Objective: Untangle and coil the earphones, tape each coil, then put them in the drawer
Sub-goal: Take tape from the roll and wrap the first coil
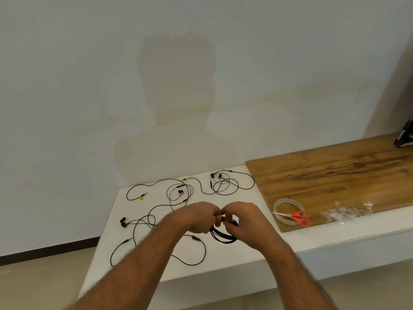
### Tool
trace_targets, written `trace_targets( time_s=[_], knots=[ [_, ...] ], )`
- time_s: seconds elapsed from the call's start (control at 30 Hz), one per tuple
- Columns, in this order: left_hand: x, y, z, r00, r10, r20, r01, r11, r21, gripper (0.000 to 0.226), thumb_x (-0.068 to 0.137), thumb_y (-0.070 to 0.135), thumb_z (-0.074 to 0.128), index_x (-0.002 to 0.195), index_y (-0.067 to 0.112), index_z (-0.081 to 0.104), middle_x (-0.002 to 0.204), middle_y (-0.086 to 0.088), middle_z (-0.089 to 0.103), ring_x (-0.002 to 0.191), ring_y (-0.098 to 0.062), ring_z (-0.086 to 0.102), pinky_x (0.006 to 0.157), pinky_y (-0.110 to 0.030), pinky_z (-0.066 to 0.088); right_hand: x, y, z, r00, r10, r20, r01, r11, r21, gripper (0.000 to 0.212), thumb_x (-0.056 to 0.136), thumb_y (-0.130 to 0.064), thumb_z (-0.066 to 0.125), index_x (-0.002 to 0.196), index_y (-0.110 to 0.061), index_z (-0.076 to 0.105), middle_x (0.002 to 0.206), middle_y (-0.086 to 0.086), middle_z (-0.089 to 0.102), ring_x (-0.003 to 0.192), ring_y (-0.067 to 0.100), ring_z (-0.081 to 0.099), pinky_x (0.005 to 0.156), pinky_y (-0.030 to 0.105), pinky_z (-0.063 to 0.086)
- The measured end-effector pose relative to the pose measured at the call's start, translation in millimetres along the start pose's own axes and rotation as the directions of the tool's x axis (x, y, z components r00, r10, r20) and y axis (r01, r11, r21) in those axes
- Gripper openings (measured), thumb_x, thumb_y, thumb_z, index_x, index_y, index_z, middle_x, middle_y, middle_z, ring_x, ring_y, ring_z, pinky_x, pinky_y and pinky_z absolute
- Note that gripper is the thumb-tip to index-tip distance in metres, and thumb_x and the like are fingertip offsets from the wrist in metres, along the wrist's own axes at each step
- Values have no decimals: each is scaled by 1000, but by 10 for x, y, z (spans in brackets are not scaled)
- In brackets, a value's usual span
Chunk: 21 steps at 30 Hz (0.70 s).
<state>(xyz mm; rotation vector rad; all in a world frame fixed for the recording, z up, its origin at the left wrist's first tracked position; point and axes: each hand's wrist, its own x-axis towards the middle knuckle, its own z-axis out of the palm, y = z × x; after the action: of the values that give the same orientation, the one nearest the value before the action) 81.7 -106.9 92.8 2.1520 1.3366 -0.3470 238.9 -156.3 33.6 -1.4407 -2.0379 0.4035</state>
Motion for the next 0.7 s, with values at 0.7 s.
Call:
trace_targets(
  time_s=[0.7],
  knots=[
    [-23, -110, 73, 995, -21, -95, -26, 885, -465, 30, 98, 32, 51, 82, 13, 69, 70, -2, 60, 60, -10, 56, 60, -21, 51, -1, -40, 69, 997, 0, -78, -7, 996, -93, 12, 83, -12, 62, 73, -16, 57, 68, -6, 56, 62, 13, 47, 55, 14, 30]
  ],
)
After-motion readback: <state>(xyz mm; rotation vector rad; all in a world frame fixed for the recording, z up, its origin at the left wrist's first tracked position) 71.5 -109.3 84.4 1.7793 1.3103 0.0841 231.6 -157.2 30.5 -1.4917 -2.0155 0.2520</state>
